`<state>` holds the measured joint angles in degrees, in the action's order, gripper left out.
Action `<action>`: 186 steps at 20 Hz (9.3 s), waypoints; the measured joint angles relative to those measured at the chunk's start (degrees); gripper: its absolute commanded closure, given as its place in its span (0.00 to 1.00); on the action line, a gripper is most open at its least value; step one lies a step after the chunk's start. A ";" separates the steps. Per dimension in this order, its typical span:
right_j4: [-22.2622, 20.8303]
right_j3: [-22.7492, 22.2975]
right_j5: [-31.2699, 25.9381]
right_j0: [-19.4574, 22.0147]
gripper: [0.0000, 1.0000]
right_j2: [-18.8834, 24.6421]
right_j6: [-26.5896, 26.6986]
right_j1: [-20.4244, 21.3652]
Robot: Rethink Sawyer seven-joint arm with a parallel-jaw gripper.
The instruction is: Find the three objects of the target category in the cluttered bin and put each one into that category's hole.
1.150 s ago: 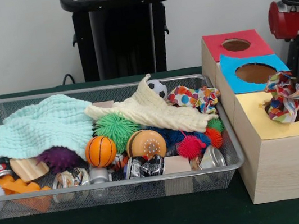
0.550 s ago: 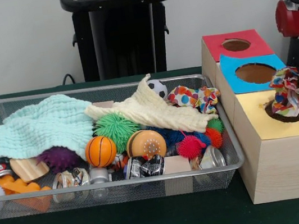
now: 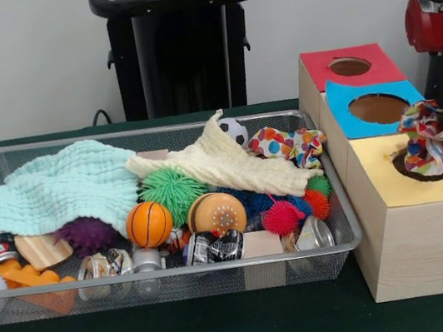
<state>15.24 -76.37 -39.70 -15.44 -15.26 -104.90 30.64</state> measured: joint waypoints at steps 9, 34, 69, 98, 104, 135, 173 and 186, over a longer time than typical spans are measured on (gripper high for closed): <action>0.00 0.00 1.16 2.02 1.00 -0.01 0.00 -0.21; 0.00 0.01 4.83 4.23 1.00 0.00 0.00 -0.60; 0.00 0.01 5.73 4.22 1.00 0.00 0.00 -0.85; 0.01 -0.27 10.58 3.80 1.00 0.03 0.00 -4.84; 0.02 -0.33 11.02 3.25 1.00 0.02 0.00 -5.78; 0.02 -0.83 12.60 2.56 1.00 0.03 0.00 -5.14; 0.02 -12.39 12.59 1.97 1.00 0.01 0.00 6.45; 0.04 -14.50 12.60 1.88 1.00 0.00 0.00 7.27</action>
<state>15.28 -90.87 -27.10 -13.56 -15.26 -104.90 37.91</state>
